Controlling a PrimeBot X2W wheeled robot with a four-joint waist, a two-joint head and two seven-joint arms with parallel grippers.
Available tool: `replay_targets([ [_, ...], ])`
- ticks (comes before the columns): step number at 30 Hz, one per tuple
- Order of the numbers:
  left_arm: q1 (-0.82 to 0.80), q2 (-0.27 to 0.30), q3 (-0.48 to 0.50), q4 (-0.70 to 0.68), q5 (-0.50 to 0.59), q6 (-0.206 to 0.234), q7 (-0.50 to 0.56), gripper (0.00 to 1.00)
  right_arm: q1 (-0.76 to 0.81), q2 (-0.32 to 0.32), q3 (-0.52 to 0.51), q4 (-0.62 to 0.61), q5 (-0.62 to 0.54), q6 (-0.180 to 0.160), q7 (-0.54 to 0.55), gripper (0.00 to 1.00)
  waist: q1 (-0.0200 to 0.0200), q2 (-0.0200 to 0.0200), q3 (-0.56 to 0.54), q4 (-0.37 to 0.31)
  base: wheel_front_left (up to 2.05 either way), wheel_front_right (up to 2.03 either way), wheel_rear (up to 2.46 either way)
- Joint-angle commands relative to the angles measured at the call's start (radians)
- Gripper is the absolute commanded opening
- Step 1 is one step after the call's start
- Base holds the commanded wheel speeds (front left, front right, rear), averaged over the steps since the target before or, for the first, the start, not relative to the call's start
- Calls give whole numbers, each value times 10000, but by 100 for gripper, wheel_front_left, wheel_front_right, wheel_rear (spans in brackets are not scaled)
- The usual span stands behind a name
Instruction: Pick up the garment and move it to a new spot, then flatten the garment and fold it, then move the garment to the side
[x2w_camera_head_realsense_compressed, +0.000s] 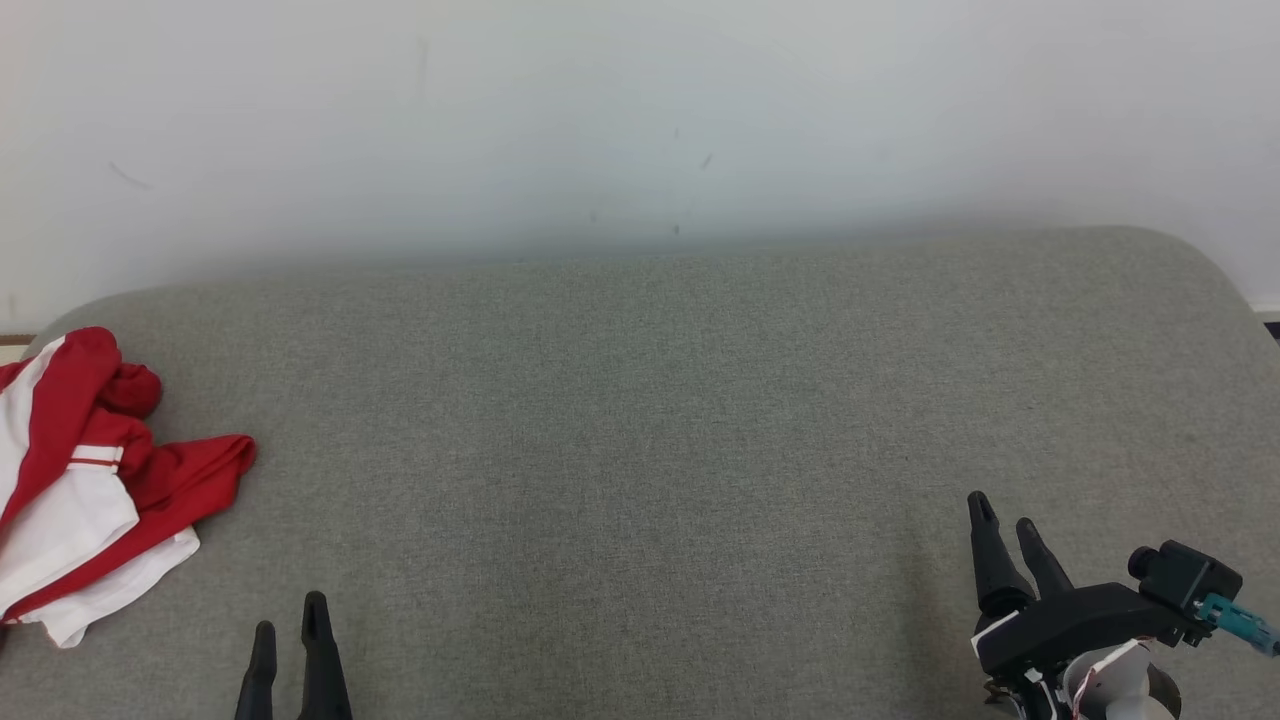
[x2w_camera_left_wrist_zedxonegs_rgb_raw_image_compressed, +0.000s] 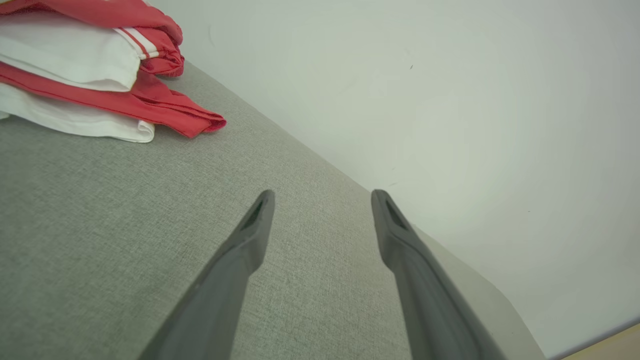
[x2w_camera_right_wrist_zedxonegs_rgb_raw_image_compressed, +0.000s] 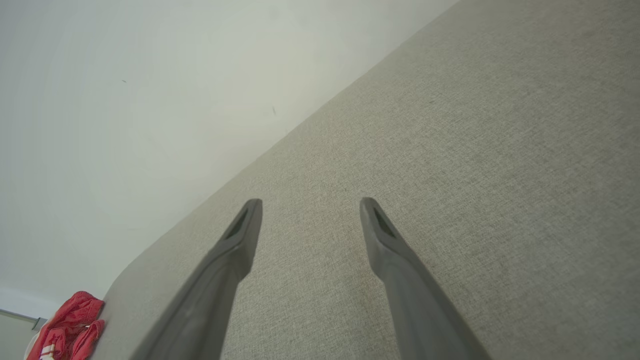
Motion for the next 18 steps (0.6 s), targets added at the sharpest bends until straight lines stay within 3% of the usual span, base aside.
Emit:
replay_targets([
  [1,70,50,93,-165,519,80,-15,100,-79,-14,170,-202,-419,3,-164,100,0,0,-10,1,0,0,0],
  [18,346,382,53,-19,2958,708,-19,100,107,51,1128,-131,-2590,4,-1041,100,0,0,-211,48,0,0,0],
])
